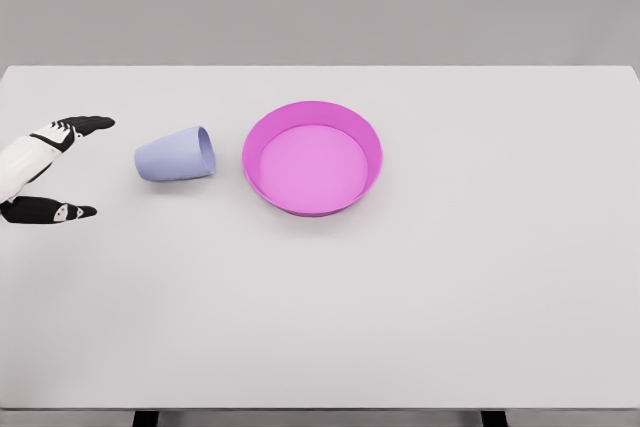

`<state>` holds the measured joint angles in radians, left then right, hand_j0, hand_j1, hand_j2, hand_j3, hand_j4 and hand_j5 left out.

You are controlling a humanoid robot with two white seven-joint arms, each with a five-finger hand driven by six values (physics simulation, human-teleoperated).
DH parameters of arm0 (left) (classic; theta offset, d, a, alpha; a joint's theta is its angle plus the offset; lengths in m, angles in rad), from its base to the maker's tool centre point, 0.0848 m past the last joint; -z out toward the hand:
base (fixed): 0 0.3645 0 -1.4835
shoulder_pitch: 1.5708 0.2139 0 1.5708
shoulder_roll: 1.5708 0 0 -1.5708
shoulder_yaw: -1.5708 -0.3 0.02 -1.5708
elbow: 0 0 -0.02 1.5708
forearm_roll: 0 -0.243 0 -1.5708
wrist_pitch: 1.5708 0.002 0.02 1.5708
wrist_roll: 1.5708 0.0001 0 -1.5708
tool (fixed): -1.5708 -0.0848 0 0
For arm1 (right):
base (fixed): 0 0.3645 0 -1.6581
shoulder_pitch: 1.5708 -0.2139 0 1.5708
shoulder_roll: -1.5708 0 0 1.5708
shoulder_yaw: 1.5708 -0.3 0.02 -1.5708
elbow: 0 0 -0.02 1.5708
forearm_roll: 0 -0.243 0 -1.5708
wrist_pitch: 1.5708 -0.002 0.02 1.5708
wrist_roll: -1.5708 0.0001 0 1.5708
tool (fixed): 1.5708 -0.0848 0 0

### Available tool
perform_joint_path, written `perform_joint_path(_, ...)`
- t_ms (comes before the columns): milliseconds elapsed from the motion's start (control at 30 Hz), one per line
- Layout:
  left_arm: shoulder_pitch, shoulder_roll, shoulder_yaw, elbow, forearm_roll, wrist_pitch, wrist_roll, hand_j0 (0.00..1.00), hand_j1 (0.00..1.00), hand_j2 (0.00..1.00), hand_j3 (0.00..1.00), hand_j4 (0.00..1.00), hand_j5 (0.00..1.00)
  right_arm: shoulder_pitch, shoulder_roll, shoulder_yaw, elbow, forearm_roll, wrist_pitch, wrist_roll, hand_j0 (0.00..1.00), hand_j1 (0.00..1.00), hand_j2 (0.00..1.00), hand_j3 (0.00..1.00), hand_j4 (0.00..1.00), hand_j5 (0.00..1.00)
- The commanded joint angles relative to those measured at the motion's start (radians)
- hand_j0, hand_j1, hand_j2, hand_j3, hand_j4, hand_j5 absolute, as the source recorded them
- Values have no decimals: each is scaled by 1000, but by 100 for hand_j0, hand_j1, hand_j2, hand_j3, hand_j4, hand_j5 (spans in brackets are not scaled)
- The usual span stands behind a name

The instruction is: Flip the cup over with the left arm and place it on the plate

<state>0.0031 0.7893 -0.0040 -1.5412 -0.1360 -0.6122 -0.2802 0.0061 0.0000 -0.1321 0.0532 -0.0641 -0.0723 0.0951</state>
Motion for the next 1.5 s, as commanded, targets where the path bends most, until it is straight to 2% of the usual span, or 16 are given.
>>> perform_joint_path(0,2,1,-1,0,4,1,-1,100,100,100,100,100,100,-2,0,6,-4,4,-3,2,100,100,100,100,100,100)
perform_joint_path(333,11,1,9,12,-40,1,-1,100,100,100,100,100,100,0,0,0,0,3,0,2,100,100,100,100,100,100)
perform_joint_path(467,18,-19,-1,10,-22,1,-2,100,100,100,100,100,100,0,0,0,0,3,-1,2,100,100,100,100,100,100)
perform_joint_path(533,75,-21,10,13,-22,1,-2,100,100,100,100,100,100,0,0,0,0,3,0,2,100,100,100,100,100,100)
perform_joint_path(733,69,-13,-1,7,-13,1,-4,100,100,100,100,100,100,0,0,0,0,3,0,2,100,100,100,100,100,100)
perform_joint_path(800,37,-47,13,-43,-1,1,-198,100,100,100,100,100,100,0,0,0,0,3,0,2,100,100,100,100,100,100)
perform_joint_path(833,12,-82,10,-68,-2,1,-220,100,100,100,100,100,100,0,0,0,0,3,0,2,100,100,100,100,100,100)
perform_joint_path(900,-8,-76,7,-63,-2,1,-221,100,100,100,100,100,100,0,0,0,0,3,0,2,100,100,100,100,100,100)
perform_joint_path(967,-35,-56,3,-62,96,1,-218,100,100,100,100,100,100,0,0,0,0,3,0,2,100,100,100,100,100,100)
perform_joint_path(1067,-60,4,-8,-62,179,1,-209,100,100,100,100,100,100,0,0,-1,0,3,0,2,100,100,100,100,100,100)
perform_joint_path(1100,-67,57,-42,-54,223,1,-206,100,100,100,100,100,100,0,0,0,0,3,0,2,100,100,100,100,100,100)
perform_joint_path(1133,-109,106,-96,-27,249,1,-206,100,100,100,100,100,100,0,0,0,0,3,-1,2,100,100,100,100,100,100)
perform_joint_path(1200,-293,123,-310,87,254,1,-206,100,100,100,100,100,100,0,0,0,0,3,0,2,100,100,100,100,100,100)
perform_joint_path(1267,-379,122,-421,148,256,1,-206,100,100,100,100,100,100,0,0,-1,0,3,-1,2,100,100,100,100,100,100)
perform_joint_path(1400,-393,111,-442,150,256,23,-206,100,100,100,100,100,100,0,0,0,0,3,0,2,100,100,100,100,100,100)
perform_joint_path(1467,-423,87,-475,154,256,26,-206,100,100,100,100,100,100,0,0,0,0,3,0,2,100,100,100,100,100,100)
